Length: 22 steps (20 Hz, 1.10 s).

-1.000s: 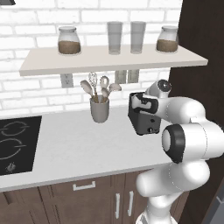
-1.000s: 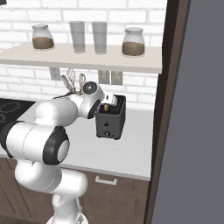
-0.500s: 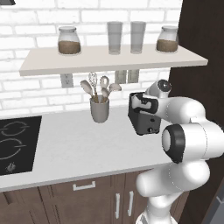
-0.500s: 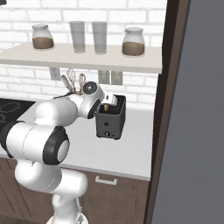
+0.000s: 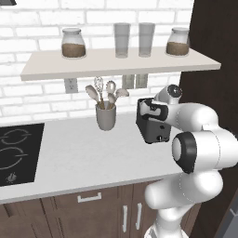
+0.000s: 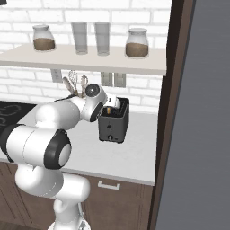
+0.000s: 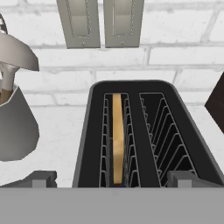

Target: Start the toaster. Once the lever pops up, take the bread to the plate on the dining counter.

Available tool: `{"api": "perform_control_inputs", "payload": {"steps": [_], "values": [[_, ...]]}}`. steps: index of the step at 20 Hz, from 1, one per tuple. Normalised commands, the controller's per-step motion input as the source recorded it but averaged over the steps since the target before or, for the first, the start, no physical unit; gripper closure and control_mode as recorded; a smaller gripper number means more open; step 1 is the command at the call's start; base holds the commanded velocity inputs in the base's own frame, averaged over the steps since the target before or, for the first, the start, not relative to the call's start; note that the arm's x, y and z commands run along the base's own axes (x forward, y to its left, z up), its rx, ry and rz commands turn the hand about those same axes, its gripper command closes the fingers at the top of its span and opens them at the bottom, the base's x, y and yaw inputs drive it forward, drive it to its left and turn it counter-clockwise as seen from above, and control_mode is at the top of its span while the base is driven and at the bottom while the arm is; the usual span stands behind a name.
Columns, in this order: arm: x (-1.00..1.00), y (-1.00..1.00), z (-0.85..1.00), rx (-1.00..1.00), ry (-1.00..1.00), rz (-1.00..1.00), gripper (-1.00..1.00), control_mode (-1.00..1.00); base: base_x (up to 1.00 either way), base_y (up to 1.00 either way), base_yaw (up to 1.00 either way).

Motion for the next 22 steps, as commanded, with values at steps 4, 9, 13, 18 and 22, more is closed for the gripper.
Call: {"api": "perform_control_inputs", "payload": {"steps": [4, 9, 13, 18, 22], "values": [[0.0, 0.0, 0.0, 0.0, 0.0, 0.0, -1.0, -1.0, 0.0, 0.0, 0.0], [0.0, 0.0, 0.0, 0.0, 0.0, 0.0, -1.0, -1.0, 0.0, 0.0, 0.0], [0.0, 0.0, 0.0, 0.0, 0.0, 0.0, -1.0, -1.0, 0.0, 0.0, 0.0], [0.0, 0.0, 0.0, 0.0, 0.0, 0.0, -1.0, -1.0, 0.0, 0.0, 0.0], [0.0, 0.0, 0.0, 0.0, 0.0, 0.0, -1.0, -1.0, 0.0, 0.0, 0.0]]}}
